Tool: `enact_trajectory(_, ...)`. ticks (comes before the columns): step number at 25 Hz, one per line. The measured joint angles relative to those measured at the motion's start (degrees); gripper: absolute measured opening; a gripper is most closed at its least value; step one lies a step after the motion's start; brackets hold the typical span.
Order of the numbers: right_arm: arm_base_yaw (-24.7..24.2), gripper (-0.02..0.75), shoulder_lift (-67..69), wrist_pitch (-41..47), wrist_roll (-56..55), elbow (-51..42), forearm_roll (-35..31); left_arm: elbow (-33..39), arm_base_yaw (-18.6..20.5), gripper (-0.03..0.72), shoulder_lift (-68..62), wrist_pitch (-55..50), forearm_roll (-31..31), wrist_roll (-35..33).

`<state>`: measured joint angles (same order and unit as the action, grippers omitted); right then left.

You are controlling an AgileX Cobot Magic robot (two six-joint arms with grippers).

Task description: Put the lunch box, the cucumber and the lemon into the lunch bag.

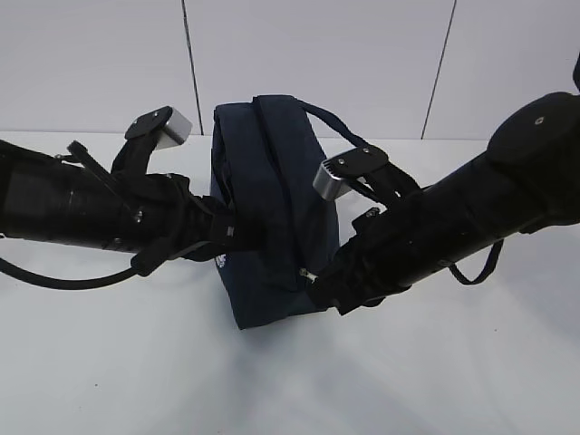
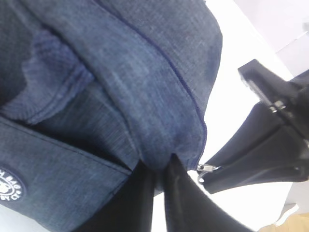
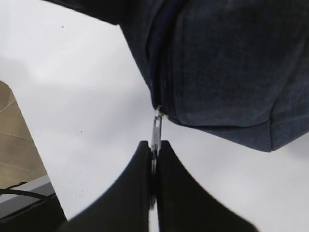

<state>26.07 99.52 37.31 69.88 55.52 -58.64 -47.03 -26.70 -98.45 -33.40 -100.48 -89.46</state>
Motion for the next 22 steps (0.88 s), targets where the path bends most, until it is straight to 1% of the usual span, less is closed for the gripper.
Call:
enact_trajectory(15, 0.0, 0.02, -2.87, 0.65, -0.25, 0.11, 0.65, 0.0, 0.0, 0.008, 0.0, 0.27, 0.0, 0.0)
enact_trajectory(22, 0.0, 0.02, -2.87, 2.47, -0.6, 2.93, 1.31, 0.0, 0.0, 0.008, 0.0, 0.76, 0.0, 0.0)
